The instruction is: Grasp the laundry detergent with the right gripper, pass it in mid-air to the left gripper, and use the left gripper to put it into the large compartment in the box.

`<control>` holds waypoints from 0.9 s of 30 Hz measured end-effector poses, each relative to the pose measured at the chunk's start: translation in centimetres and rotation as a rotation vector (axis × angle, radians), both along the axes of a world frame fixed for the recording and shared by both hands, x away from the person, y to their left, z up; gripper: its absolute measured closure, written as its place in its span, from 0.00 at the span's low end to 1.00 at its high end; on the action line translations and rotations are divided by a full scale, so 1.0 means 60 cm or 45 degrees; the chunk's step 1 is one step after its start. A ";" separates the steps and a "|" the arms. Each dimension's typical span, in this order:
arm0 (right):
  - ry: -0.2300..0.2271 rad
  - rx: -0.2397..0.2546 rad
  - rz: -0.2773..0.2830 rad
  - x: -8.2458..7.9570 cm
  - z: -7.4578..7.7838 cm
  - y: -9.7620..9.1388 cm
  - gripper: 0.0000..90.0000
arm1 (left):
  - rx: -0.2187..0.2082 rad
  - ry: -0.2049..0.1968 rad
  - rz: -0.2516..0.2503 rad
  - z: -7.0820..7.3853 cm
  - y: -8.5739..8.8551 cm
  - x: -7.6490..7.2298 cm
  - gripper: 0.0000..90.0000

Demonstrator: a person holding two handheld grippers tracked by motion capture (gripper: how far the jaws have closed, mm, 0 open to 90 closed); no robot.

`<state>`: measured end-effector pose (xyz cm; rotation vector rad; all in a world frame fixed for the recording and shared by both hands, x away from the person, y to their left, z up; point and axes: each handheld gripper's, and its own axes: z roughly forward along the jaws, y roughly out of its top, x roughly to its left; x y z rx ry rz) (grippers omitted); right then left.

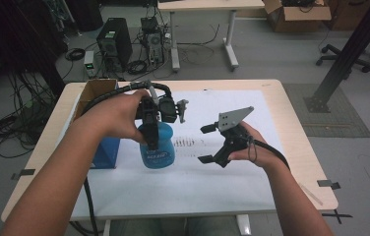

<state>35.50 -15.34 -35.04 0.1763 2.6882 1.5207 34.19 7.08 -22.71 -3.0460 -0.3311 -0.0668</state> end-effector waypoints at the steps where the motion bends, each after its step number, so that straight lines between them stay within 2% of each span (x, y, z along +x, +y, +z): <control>1: 0.000 -0.012 -0.013 0.002 0.002 -0.004 0.01 | -0.007 -0.001 0.040 0.002 0.002 0.003 0.44; 8: 0.011 -0.083 -0.080 0.016 0.005 -0.031 0.01 | -0.031 -0.009 0.288 0.022 0.018 0.018 0.44; 12: 0.017 -0.131 -0.106 0.023 0.004 -0.041 0.02 | -0.019 -0.020 0.404 0.034 0.027 0.025 0.44; 16: 0.021 -0.173 -0.119 0.031 0.004 -0.047 0.02 | -0.013 -0.036 0.505 0.047 0.038 0.030 0.44; 23: 0.032 -0.244 -0.128 0.042 0.003 -0.048 0.02 | -0.024 -0.031 0.735 0.073 0.067 0.043 0.43; 27: 0.032 -0.262 -0.131 0.047 0.001 -0.049 0.02 | -0.062 -0.034 0.877 0.095 0.087 0.047 0.43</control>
